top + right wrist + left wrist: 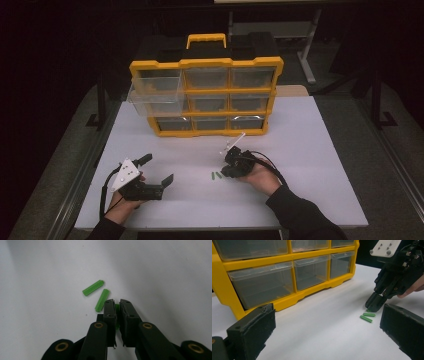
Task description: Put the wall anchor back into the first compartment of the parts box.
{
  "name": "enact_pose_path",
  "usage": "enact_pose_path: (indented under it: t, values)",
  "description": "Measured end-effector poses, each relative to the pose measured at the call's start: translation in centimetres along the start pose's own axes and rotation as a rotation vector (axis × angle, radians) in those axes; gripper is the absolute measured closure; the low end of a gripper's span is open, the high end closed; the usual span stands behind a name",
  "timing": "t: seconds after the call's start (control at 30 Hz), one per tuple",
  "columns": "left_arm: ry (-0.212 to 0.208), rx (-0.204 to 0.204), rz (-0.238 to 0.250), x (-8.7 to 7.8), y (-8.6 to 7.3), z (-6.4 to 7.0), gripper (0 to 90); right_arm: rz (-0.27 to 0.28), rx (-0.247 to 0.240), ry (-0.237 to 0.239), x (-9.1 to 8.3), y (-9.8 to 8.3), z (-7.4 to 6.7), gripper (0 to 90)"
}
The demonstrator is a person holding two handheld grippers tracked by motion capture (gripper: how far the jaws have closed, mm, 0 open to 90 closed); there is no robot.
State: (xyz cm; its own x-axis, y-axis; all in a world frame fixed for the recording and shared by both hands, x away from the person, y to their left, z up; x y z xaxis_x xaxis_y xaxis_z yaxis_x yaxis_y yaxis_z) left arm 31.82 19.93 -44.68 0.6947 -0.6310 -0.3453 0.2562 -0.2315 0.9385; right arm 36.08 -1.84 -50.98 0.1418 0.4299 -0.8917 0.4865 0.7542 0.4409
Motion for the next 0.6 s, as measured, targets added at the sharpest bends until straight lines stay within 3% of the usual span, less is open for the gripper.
enact_pose_path:
  t: [0.6]
  values:
    - [-0.004,-0.003,0.004,0.0,0.05,0.0,0.0,0.004,0.008,0.028,-0.24,0.02,0.14,82.9]
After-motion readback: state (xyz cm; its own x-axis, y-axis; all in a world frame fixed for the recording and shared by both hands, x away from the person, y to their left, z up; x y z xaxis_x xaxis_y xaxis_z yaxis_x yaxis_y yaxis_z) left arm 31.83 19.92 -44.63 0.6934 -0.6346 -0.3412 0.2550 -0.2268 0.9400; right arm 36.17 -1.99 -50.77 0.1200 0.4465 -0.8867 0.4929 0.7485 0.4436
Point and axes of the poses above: each handheld gripper's, and its own axes: x roughly forward along the jaws, y roughly out of its top, z roughly to its right, the point moved 9 cm from there along x, roughly forward along the jaws, and after that the axes turned 6 degrees about -z, right-handed, at the moved point
